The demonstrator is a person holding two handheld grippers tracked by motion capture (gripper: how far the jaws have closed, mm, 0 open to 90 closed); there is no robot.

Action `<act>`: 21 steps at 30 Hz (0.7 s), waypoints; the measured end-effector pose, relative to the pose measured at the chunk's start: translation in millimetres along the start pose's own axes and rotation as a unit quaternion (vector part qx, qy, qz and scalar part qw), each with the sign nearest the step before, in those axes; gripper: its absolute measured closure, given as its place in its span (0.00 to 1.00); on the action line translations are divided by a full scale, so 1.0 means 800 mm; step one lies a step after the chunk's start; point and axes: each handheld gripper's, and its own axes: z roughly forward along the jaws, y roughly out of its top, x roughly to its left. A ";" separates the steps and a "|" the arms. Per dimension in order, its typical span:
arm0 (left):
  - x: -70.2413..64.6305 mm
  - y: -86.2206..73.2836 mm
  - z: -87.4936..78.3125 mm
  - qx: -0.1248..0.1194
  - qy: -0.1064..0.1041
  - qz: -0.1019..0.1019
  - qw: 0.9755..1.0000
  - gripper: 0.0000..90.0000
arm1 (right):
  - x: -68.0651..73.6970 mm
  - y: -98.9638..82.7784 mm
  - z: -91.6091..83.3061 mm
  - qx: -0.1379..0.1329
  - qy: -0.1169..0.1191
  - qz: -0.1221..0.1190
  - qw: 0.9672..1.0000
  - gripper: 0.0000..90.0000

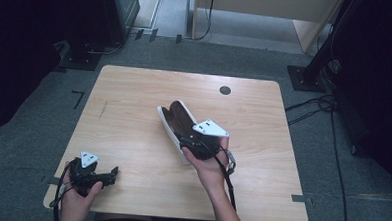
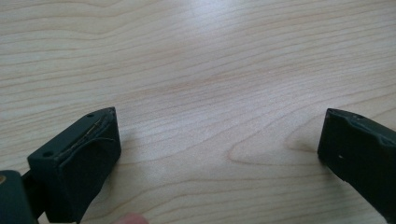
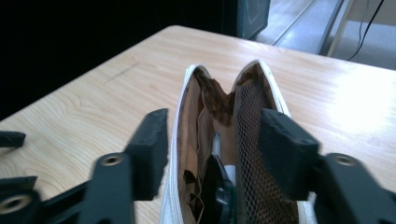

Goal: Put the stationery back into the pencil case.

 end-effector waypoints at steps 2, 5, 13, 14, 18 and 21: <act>0.000 0.000 0.000 0.000 0.000 0.000 1.000 0.00 | -0.001 0.000 -0.005 -0.010 0.003 0.002 1.000 0.62; 0.000 0.000 0.000 0.000 0.000 0.000 1.000 0.00 | -0.003 0.000 -0.015 -0.022 0.007 0.005 1.000 0.69; 0.000 0.000 0.000 0.000 0.000 0.000 1.000 0.00 | -0.016 -0.015 -0.045 -0.039 -0.007 0.015 0.999 0.73; 0.000 0.000 0.000 0.000 0.000 0.000 1.000 0.00 | -0.018 -0.017 -0.047 -0.040 -0.008 0.016 0.999 0.72; 0.000 0.000 0.000 0.000 0.000 0.000 1.000 0.00 | -0.028 -0.028 -0.062 -0.042 -0.015 0.020 0.999 0.66; 0.000 0.000 0.000 0.001 0.000 0.000 1.000 0.00 | -0.033 -0.038 -0.072 -0.041 -0.020 0.016 0.999 0.60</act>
